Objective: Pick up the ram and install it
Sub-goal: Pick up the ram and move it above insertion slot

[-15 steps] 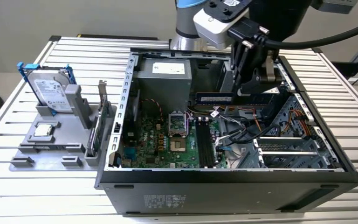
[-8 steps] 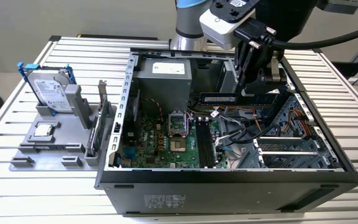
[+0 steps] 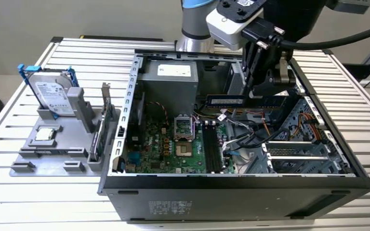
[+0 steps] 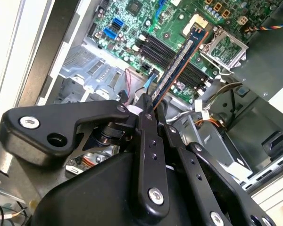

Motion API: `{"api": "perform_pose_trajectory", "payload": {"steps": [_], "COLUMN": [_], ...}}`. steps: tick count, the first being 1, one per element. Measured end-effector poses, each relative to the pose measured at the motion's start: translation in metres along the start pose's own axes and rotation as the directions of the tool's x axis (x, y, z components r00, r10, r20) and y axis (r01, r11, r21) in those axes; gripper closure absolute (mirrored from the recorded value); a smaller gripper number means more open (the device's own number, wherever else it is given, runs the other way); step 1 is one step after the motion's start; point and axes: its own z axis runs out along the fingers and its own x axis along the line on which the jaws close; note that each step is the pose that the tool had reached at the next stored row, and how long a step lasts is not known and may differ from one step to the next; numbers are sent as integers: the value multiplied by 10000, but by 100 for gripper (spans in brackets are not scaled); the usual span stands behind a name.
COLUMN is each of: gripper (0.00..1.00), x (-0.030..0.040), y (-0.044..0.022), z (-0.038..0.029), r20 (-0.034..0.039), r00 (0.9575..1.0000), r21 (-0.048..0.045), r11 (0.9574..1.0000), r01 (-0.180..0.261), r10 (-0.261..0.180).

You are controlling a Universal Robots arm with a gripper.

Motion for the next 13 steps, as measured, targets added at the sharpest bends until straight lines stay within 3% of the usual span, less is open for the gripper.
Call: {"api": "perform_pose_trajectory", "payload": {"steps": [13], "gripper": [100], "x": [354], "y": [5], "z": [-25], "r20": [-1], "r00": [10000], "r21": [-1], "r11": [10000], "r01": [-1], "r10": [1]}}
